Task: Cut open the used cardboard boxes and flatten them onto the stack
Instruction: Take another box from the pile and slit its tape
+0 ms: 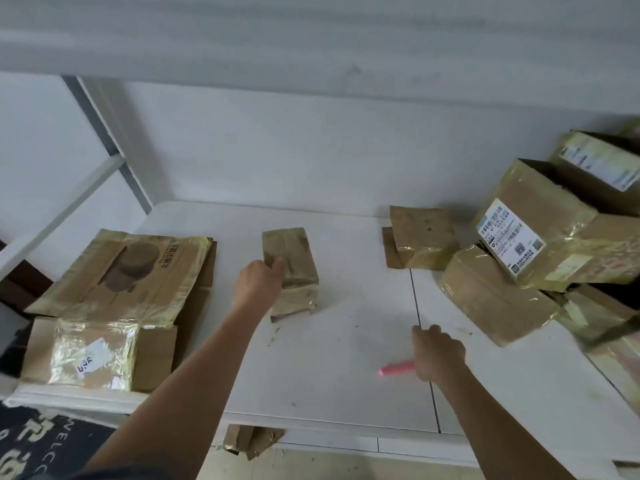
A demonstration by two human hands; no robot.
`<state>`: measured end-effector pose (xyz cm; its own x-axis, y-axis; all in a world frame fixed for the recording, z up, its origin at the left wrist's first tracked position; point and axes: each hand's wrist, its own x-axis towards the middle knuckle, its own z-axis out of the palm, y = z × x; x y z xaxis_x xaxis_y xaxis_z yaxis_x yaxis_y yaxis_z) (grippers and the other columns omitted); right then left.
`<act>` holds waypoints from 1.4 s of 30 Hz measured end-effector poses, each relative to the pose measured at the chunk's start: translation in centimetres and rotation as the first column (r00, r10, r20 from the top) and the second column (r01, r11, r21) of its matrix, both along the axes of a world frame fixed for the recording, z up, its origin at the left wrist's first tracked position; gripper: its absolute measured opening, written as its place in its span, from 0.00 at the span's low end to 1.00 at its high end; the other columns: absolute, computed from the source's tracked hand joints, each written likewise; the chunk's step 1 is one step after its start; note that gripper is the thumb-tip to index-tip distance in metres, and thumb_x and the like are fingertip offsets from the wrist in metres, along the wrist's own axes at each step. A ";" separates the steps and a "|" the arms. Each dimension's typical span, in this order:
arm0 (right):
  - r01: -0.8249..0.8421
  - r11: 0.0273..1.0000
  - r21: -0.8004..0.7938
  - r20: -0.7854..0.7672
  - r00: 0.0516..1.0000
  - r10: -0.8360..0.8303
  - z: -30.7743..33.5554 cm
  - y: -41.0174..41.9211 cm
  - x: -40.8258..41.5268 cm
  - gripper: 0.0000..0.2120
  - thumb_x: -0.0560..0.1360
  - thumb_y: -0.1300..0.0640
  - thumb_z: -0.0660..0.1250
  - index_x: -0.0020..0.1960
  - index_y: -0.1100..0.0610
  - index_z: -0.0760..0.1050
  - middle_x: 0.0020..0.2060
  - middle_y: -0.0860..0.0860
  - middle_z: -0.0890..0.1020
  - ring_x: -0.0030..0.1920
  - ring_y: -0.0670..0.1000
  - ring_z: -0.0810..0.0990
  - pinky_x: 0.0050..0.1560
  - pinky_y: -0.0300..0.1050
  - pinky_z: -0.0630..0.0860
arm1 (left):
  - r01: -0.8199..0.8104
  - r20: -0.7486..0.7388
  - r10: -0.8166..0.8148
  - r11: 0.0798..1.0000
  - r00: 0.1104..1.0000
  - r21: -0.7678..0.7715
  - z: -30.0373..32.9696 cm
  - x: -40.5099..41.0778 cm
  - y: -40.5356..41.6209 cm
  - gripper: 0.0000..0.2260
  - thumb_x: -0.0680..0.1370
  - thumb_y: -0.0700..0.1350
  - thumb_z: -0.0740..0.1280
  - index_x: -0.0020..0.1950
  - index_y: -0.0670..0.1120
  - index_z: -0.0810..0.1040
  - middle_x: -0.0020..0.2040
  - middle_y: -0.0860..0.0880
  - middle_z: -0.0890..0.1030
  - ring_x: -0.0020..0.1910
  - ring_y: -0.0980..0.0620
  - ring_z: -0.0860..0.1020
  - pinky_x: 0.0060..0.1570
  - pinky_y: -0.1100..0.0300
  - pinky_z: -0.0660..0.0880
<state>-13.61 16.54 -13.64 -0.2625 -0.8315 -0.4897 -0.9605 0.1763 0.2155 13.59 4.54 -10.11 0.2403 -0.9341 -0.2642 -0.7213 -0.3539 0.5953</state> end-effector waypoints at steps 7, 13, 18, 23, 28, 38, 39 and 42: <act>-0.085 0.918 -0.387 0.066 0.991 0.120 0.0 -0.9 1.6 0.06 0.78 0.51 0.63 0.53 0.52 0.70 0.38 0.45 0.76 0.40 0.47 0.79 0.35 0.39 0.68 | 0.140 -0.391 -0.150 0.989 0.908 -0.053 0.0 0.6 0.7 0.21 0.84 0.50 0.54 0.76 0.65 0.56 0.59 0.50 0.73 0.45 0.49 0.78 0.41 0.49 0.81; 0.611 0.676 -0.411 0.888 0.437 0.145 2.4 -3.1 5.7 0.04 0.82 0.55 0.60 0.53 0.55 0.71 0.40 0.51 0.81 0.39 0.52 0.81 0.36 0.44 0.76 | 0.144 -0.563 -0.083 0.988 0.822 0.064 -0.9 -0.4 3.9 0.17 0.83 0.50 0.58 0.70 0.66 0.64 0.54 0.53 0.76 0.49 0.49 0.79 0.40 0.46 0.83; 0.587 0.731 -0.348 0.937 0.250 0.245 2.4 -1.8 9.6 0.06 0.81 0.54 0.64 0.56 0.56 0.72 0.50 0.43 0.79 0.47 0.40 0.80 0.45 0.36 0.76 | 0.105 -0.594 -0.056 0.993 0.802 0.049 -1.2 -1.0 5.8 0.17 0.82 0.47 0.61 0.68 0.65 0.66 0.52 0.46 0.79 0.49 0.42 0.82 0.39 0.45 0.83; 0.534 0.757 -0.377 0.924 0.265 0.274 1.0 0.5 9.7 0.10 0.76 0.57 0.71 0.53 0.56 0.71 0.44 0.51 0.79 0.41 0.47 0.78 0.41 0.35 0.76 | 0.219 -0.490 -0.176 0.975 0.854 0.031 -1.0 0.7 7.5 0.19 0.78 0.50 0.68 0.67 0.63 0.68 0.50 0.45 0.79 0.40 0.45 0.82 0.36 0.49 0.83; 0.574 0.757 -0.313 0.947 0.246 0.205 0.4 1.0 8.9 0.07 0.78 0.59 0.68 0.55 0.52 0.73 0.49 0.43 0.81 0.51 0.45 0.80 0.47 0.31 0.75 | 0.224 -0.326 -0.221 0.974 0.919 -0.029 -2.0 -0.8 8.7 0.22 0.77 0.52 0.68 0.69 0.63 0.67 0.50 0.53 0.76 0.43 0.44 0.82 0.44 0.49 0.82; 0.739 0.570 -0.359 0.910 0.141 0.389 2.3 -2.6 9.3 0.07 0.81 0.55 0.65 0.48 0.56 0.80 0.35 0.49 0.84 0.38 0.47 0.83 0.44 0.41 0.79 | 0.198 -0.295 -0.196 0.980 0.935 -0.025 -4.3 -2.8 9.7 0.22 0.78 0.50 0.67 0.71 0.62 0.66 0.43 0.56 0.74 0.30 0.50 0.78 0.34 0.53 0.81; 0.744 0.564 -0.358 0.910 0.144 0.388 2.1 -3.0 9.6 0.08 0.81 0.56 0.65 0.47 0.58 0.79 0.33 0.48 0.83 0.36 0.45 0.82 0.42 0.38 0.78 | 0.197 -0.313 -0.194 0.980 0.929 -0.023 -4.2 -2.8 9.6 0.22 0.78 0.49 0.67 0.70 0.61 0.67 0.43 0.55 0.75 0.29 0.48 0.79 0.32 0.52 0.81; 0.759 0.560 -0.332 0.918 0.122 0.378 1.3 -3.7 10.3 0.09 0.81 0.57 0.65 0.44 0.61 0.75 0.31 0.49 0.82 0.33 0.46 0.80 0.38 0.36 0.77 | 0.187 -0.368 -0.183 0.982 0.911 -0.025 -4.3 -2.6 9.5 0.22 0.78 0.47 0.69 0.70 0.59 0.68 0.41 0.51 0.79 0.24 0.48 0.78 0.27 0.50 0.80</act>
<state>-3.31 12.81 -12.37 -0.3497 -0.9260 0.1424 -0.1215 -0.1059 -0.9869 10.97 14.06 -14.43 -0.0525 -0.9492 -0.3102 -0.5056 -0.2427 0.8279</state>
